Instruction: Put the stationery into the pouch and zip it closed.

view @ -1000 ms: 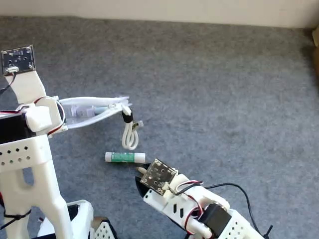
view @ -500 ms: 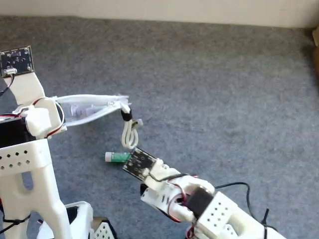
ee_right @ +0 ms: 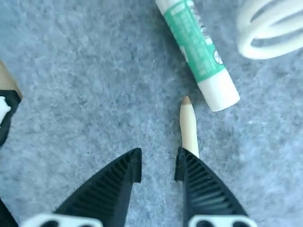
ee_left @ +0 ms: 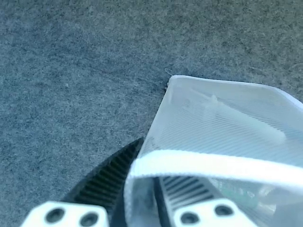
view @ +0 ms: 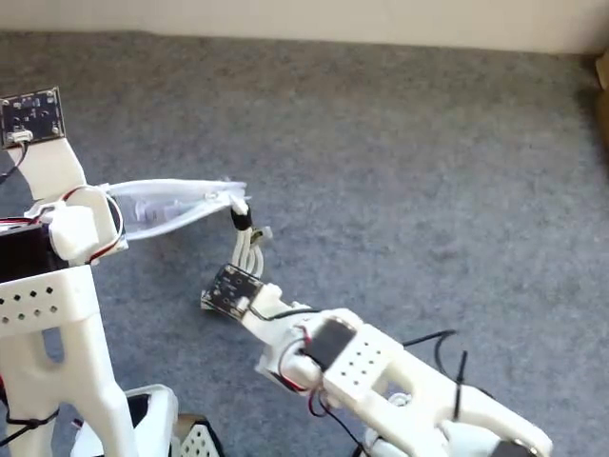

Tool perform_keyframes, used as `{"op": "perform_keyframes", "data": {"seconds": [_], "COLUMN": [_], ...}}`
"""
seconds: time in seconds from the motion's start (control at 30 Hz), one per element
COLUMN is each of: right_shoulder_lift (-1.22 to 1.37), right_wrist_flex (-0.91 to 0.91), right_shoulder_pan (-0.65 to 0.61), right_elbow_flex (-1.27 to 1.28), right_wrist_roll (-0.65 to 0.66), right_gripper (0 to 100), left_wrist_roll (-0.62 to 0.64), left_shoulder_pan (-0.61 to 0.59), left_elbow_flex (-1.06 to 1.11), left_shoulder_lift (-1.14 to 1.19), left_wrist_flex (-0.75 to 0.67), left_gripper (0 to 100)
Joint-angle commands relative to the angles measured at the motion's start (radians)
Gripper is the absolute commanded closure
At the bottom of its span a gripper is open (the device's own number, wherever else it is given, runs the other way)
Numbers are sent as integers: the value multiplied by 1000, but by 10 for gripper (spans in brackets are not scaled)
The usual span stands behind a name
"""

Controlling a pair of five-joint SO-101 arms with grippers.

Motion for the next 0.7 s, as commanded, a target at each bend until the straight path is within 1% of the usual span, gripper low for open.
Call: {"op": "perform_keyframes", "data": {"seconds": [0.0, 0.2, 0.67], "right_shoulder_lift": [67, 183, 432], "right_wrist_flex": [-5, -5, -7], "right_shoulder_pan": [21, 88, 88], "right_elbow_flex": [-93, -151, -243], "right_wrist_roll": [11, 12, 14], "right_gripper": [882, 882, 882], "left_wrist_roll": [8, 8, 8], "left_shoulder_pan": [-13, -13, -13], "left_elbow_flex": [21, 22, 22], "left_shoulder_lift": [1, 1, 1], "left_wrist_flex": [-14, -14, -14], "left_gripper": [993, 993, 993]}}
